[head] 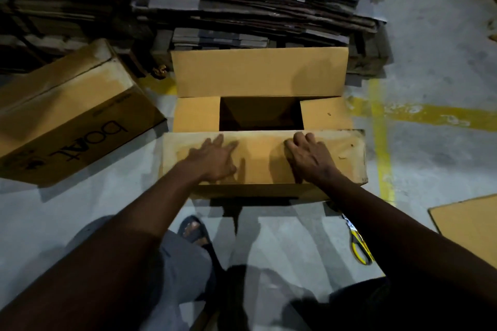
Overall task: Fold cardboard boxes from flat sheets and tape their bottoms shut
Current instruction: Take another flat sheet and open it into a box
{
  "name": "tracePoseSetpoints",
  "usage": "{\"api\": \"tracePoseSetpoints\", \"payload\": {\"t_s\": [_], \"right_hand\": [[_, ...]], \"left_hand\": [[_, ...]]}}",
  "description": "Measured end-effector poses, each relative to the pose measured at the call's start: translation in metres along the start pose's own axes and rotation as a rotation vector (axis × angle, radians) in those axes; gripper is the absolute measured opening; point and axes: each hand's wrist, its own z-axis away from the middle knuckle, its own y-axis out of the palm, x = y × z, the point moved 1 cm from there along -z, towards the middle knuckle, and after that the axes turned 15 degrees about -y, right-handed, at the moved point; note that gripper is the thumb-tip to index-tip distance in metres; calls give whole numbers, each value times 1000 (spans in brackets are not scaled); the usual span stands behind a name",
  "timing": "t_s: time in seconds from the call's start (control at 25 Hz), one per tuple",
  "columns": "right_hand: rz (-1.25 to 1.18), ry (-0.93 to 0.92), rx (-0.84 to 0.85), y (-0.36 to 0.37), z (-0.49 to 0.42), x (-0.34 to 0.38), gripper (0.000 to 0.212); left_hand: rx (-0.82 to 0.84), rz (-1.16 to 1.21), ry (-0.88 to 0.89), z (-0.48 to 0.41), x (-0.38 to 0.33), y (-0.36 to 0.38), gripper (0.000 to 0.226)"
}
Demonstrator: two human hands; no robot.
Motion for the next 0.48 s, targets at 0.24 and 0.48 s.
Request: {"api": "tracePoseSetpoints", "payload": {"t_s": [0.24,0.48], "right_hand": [[-123,55,26,24,-22,-1,50],[-71,117,-131,-7,-97,-29,63]], "left_hand": [[215,-343,73,-24,-31,48,86],[257,-350,117,-44,-37,24,78]]}}
